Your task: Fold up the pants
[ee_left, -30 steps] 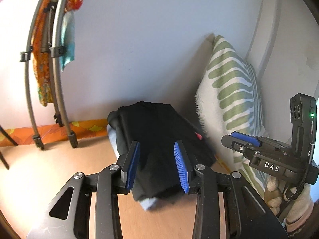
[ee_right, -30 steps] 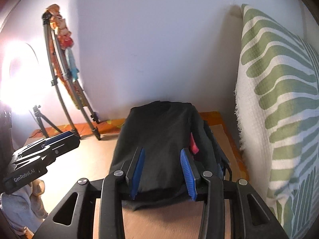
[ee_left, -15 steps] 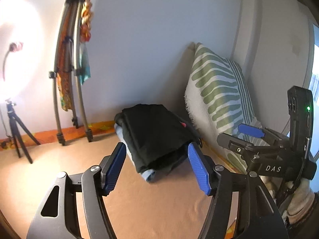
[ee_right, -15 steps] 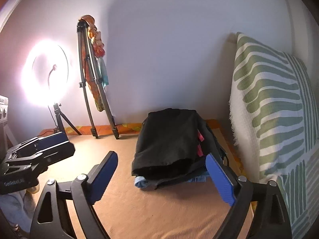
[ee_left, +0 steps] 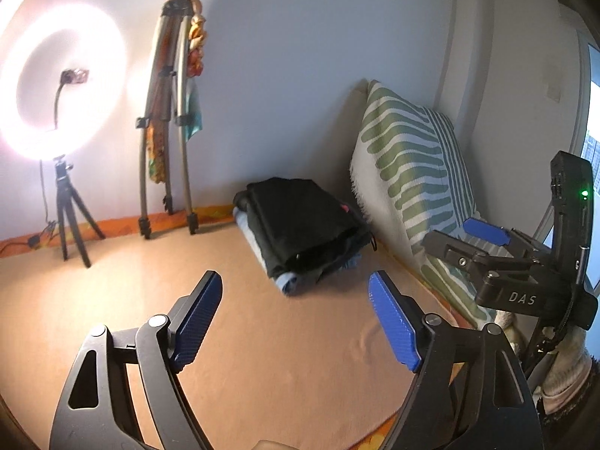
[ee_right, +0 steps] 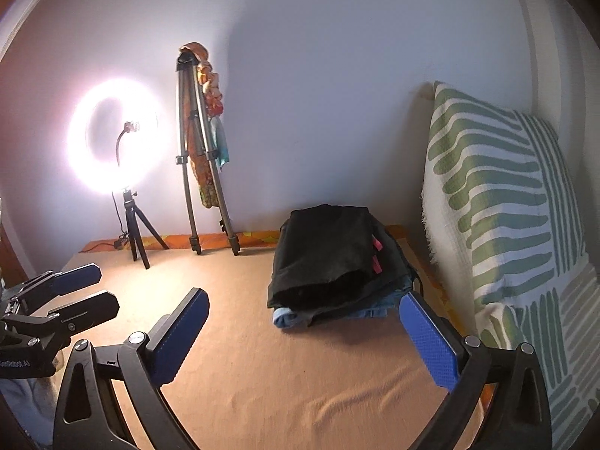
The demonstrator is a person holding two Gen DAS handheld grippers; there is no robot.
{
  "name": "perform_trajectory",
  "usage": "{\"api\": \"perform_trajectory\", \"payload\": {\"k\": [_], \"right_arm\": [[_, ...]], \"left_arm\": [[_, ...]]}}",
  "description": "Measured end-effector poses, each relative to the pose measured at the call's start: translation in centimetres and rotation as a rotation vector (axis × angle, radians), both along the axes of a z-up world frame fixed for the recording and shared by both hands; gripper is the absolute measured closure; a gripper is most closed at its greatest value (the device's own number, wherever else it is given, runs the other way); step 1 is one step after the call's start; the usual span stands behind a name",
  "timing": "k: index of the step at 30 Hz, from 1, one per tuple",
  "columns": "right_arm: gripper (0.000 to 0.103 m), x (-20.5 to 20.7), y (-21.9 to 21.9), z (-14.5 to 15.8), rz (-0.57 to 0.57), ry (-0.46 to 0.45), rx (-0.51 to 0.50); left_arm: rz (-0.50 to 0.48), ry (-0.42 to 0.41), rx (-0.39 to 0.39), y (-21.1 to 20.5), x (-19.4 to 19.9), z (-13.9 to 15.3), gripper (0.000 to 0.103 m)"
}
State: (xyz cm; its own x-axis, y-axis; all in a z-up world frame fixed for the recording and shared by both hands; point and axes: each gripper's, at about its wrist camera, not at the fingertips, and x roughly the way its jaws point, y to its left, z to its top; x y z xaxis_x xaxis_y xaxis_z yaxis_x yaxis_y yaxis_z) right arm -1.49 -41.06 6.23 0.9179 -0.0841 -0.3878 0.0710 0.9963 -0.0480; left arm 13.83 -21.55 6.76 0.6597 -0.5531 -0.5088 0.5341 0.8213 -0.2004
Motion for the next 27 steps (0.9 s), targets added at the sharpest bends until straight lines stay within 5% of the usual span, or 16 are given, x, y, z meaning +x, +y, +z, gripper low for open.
{"api": "perform_trajectory", "payload": {"k": [10, 27], "right_arm": [[0.000, -2.3, 5.0, -2.3, 0.052, -0.013, -0.056], [0.000, -0.2, 8.5, -7.2, 0.094, 0.025, -0.002]], "left_arm": [[0.030, 0.022, 0.028, 4.0, -2.3, -2.2, 0.022], [0.136, 0.040, 0.073, 7.5, -2.1, -4.8, 0.022]]}}
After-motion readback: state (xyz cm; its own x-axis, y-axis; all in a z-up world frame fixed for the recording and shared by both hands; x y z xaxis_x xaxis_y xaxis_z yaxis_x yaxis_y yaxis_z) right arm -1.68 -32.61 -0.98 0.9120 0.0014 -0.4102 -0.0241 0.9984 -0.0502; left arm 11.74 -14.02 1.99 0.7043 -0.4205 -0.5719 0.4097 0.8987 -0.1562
